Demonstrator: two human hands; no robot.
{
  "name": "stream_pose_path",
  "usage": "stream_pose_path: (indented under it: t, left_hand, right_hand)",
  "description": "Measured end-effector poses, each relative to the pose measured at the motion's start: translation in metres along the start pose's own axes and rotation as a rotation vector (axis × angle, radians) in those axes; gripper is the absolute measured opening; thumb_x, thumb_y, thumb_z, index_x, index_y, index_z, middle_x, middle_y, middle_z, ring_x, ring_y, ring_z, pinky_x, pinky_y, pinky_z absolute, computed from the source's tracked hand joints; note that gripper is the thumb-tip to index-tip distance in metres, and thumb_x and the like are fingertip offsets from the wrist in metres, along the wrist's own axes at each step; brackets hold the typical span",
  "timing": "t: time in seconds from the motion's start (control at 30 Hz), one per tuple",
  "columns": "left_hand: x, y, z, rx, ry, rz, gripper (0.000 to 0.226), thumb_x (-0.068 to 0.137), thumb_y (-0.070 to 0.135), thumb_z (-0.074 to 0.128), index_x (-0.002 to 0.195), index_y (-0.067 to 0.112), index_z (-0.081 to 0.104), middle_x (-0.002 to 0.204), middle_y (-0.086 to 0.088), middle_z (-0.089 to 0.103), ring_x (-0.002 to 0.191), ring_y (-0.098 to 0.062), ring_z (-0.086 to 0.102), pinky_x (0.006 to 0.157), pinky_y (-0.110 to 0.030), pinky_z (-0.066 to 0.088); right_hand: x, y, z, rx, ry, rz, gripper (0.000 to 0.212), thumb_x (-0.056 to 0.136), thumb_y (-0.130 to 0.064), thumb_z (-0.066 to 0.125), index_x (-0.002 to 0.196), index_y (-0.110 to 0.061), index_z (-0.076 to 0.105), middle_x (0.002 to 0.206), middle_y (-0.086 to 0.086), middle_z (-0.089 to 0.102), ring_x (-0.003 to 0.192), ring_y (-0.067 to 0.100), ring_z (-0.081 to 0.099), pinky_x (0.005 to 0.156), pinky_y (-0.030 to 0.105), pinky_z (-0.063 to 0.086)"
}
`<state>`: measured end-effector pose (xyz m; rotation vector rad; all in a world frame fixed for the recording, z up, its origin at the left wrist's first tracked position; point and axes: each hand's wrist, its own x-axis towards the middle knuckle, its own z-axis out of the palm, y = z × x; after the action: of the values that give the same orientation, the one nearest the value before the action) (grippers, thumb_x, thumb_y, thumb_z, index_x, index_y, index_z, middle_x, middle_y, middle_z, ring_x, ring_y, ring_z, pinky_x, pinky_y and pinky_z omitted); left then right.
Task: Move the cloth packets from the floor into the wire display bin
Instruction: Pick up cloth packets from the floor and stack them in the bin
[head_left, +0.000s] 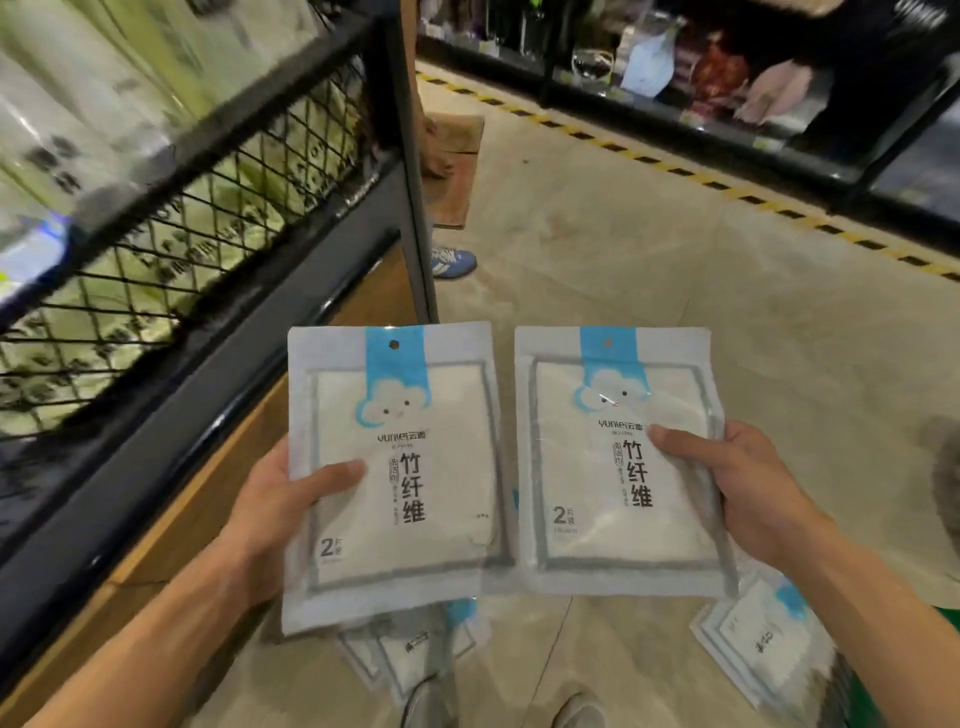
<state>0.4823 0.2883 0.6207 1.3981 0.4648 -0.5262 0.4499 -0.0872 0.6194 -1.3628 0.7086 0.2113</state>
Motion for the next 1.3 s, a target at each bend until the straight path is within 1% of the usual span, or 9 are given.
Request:
stream_pose_path:
  t: [0.13,0.27,0.4,0.53,0.63,0.83,1.0,1.17,1.3]
  left_hand:
    - [-0.089,0.084,-0.025,-0.010,0.064,0.118,0.072,0.058,0.009,0.089,0.125,0.010,0.063,0.113,-0.017,0.076,0.100,-0.044,0.073,0.088,-0.061,0.057]
    - [-0.175,0.151,-0.061,-0.048,0.153,0.247,0.056,0.069,0.004,0.075,0.124,0.005,0.063,0.111,-0.020,0.075,0.097,-0.044,0.073,0.075,-0.051,0.063]
    - [-0.259,0.192,-0.101,-0.072,0.263,0.335,0.054,0.061,0.005,0.078,0.115,0.010,0.068,0.101,-0.015,0.078,0.084,-0.036,0.076,0.059,-0.039,0.064]
    - [-0.337,0.216,-0.132,-0.102,0.382,0.404,0.048,0.067,0.007,0.078,0.115,0.009,0.068,0.105,-0.016,0.078,0.083,-0.033,0.077,0.063,-0.041,0.064]
    - [-0.390,0.221,-0.148,-0.163,0.463,0.445,0.035,0.080,-0.004,0.064,0.113,0.007,0.067,0.099,-0.015,0.079,0.076,-0.029,0.077,0.058,-0.038,0.063]
    - [-0.481,0.219,-0.158,-0.187,0.621,0.543,0.051,0.075,0.009,0.068,0.125,0.006,0.064,0.106,-0.014,0.078,0.091,-0.034,0.076,0.063,-0.039,0.064]
    - [-0.545,0.195,-0.123,-0.275,0.696,0.597,0.048,0.077,0.007,0.066,0.125,0.007,0.064,0.110,-0.017,0.076,0.091,-0.035,0.077,0.064,-0.041,0.064]
    - [-0.608,0.155,-0.071,-0.317,0.822,0.611,0.036,0.081,0.003,0.060,0.116,0.009,0.066,0.107,-0.018,0.077,0.086,-0.034,0.077,0.065,-0.041,0.064]
    - [-0.659,0.113,-0.044,-0.370,0.924,0.627,0.053,0.070,0.016,0.082,0.120,0.008,0.066,0.111,-0.022,0.075,0.086,-0.036,0.076,0.067,-0.045,0.064]
  right_hand:
    - [-0.071,-0.091,0.047,-0.045,-0.074,-0.042,0.006,0.087,0.001,0.072,0.091,0.002,0.076,0.086,0.017,0.080,0.064,0.022,0.077,0.055,0.028,0.062]
    - [-0.134,-0.166,0.098,-0.060,-0.182,-0.093,0.008,0.088,0.000,0.070,0.093,0.000,0.077,0.089,0.018,0.080,0.067,0.024,0.078,0.057,0.030,0.063]
    - [-0.195,-0.224,0.151,-0.096,-0.301,-0.130,0.013,0.087,-0.001,0.071,0.100,0.001,0.076,0.095,0.020,0.079,0.073,0.028,0.078,0.065,0.037,0.066]
    - [-0.251,-0.264,0.203,-0.150,-0.424,-0.182,0.016,0.088,-0.002,0.072,0.104,-0.003,0.074,0.095,0.017,0.080,0.076,0.027,0.079,0.058,0.034,0.064]
    - [-0.281,-0.282,0.233,-0.151,-0.521,-0.224,0.022,0.088,-0.003,0.072,0.110,-0.003,0.073,0.099,0.017,0.080,0.080,0.027,0.079,0.059,0.033,0.063]
    - [-0.327,-0.307,0.267,-0.216,-0.720,-0.316,0.026,0.088,-0.007,0.076,0.113,-0.008,0.070,0.103,0.014,0.080,0.091,0.031,0.079,0.065,0.038,0.065]
    - [-0.354,-0.309,0.264,-0.226,-0.896,-0.332,0.018,0.090,-0.003,0.072,0.107,-0.005,0.073,0.099,0.015,0.080,0.085,0.029,0.079,0.064,0.036,0.065]
    - [-0.373,-0.297,0.247,-0.306,-1.054,-0.313,0.031,0.088,-0.008,0.074,0.118,-0.001,0.070,0.104,0.018,0.079,0.091,0.033,0.078,0.067,0.038,0.065]
    - [-0.402,-0.285,0.242,-0.355,-1.169,-0.308,0.031,0.085,-0.010,0.077,0.115,-0.002,0.070,0.101,0.016,0.080,0.090,0.033,0.079,0.069,0.040,0.066]
